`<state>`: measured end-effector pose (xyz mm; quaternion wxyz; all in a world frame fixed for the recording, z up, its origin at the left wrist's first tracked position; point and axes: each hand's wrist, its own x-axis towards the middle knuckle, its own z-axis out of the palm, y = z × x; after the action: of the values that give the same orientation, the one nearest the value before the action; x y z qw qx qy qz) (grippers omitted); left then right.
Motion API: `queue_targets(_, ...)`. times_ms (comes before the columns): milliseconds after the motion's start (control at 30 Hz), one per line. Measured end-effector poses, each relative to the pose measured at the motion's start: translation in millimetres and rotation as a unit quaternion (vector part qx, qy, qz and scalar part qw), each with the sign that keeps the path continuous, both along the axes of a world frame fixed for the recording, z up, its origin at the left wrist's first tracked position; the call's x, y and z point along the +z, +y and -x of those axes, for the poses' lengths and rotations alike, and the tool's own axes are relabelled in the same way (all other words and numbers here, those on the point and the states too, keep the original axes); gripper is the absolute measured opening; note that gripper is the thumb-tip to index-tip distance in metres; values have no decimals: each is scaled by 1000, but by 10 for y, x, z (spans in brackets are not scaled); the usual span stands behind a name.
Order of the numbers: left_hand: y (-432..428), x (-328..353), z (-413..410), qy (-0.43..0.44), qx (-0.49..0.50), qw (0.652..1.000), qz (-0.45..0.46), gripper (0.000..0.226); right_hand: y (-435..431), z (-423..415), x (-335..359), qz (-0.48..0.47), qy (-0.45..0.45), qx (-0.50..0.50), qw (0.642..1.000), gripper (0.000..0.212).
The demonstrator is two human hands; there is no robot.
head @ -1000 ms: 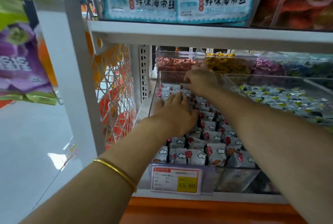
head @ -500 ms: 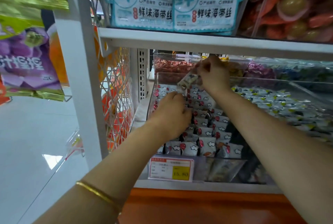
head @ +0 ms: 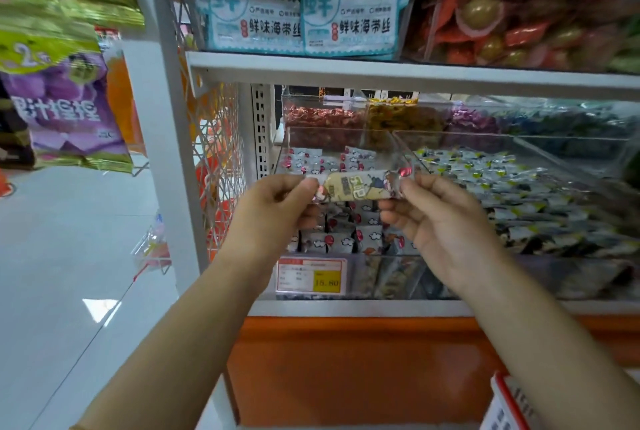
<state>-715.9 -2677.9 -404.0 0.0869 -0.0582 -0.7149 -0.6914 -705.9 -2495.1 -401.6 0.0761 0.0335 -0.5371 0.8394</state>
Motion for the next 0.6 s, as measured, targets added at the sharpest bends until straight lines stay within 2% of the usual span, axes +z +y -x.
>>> queue_targets(133, -45, 2, 17, -38, -27, 992, -117, 9, 38, -38, -49, 40, -20, 30, 999, 7)
queue_targets(233, -87, 34, 13, -84, -93, 963, -238, 12, 38, -22, -92, 70, -30, 43, 996, 14)
queue_targets(400, -93, 23, 1, -38, -51, 981, -185, 19, 30, -8, -118, 121, -41, 55, 990, 13)
queue_targets(467, -85, 17, -4, -41, -43, 978, -201, 19, 14, -9, -115, 134, -40, 59, 988, 16)
queue_targets(533, -92, 20, -11, -49, -46, 973, -220, 19, 8, -2, -121, 107, -33, 48, 993, 13)
queue_targets(600, -105, 5, -18, -32, -48, 983, -174, 14, 13, -8, -131, 46, -21, 29, 998, 14)
